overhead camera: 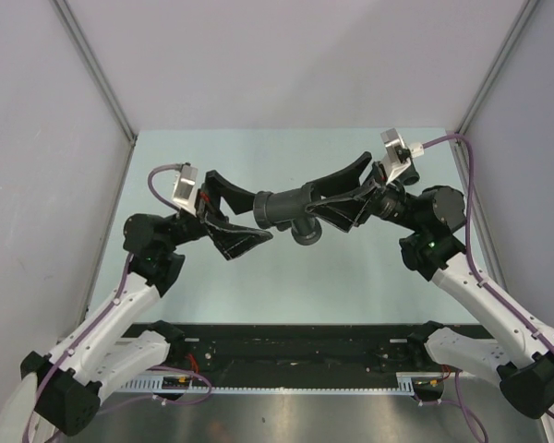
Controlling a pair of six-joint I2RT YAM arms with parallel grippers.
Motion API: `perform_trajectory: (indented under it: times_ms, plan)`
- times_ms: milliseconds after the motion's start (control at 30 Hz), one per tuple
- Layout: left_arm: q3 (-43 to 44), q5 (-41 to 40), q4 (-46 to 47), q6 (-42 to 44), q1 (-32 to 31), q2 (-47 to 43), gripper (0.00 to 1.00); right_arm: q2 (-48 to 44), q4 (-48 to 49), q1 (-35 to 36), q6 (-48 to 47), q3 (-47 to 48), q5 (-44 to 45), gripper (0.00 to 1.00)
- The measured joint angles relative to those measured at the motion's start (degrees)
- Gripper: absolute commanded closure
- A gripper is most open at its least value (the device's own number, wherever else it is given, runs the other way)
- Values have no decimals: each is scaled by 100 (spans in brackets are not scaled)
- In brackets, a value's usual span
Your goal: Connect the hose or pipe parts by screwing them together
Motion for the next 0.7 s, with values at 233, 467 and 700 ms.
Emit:
perform_trajectory:
  times_ms: [233, 467, 700]
  plan:
    - [0, -142, 251, -142, -339, 339, 0, 0, 470, -24, 22, -66, 162, 100]
    - [-179, -358, 527, -133, -413, 345, 0, 0, 494, 68, 216, -177, 57, 100]
    - [-490, -498, 673, -199, -269, 173, 1, -2, 529, 55, 369, -205, 125, 100]
